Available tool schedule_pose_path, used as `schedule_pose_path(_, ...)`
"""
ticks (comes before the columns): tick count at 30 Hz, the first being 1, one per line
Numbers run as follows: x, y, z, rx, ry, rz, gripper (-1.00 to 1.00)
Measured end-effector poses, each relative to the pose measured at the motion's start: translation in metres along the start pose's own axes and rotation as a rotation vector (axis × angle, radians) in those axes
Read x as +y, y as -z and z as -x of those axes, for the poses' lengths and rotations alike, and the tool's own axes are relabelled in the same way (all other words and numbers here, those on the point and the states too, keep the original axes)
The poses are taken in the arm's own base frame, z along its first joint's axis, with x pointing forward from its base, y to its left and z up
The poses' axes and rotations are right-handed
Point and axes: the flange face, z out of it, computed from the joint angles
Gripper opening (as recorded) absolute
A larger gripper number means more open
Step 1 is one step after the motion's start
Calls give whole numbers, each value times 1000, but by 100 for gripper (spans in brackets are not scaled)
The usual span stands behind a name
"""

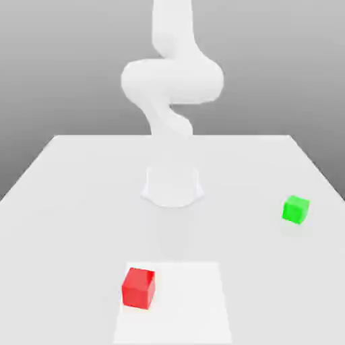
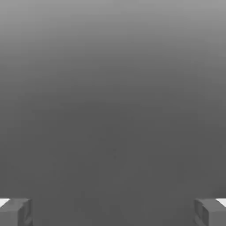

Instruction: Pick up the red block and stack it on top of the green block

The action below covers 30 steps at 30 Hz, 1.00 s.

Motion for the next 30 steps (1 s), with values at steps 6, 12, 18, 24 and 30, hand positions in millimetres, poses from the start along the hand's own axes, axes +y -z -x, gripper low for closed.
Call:
schedule_pose_path(6, 43, -139, 17, -122, -48, 173, 0)
schedule_pose_path(12, 112, -250, 57, -247, -100, 334, 0)
schedule_pose_path(18, 198, -329, 117, -378, -162, 489, 0)
schedule_pose_path(24, 255, -380, 167, -445, -189, 560, 0)
schedule_pose_path(30, 269, -402, 182, -446, -189, 561, -100)
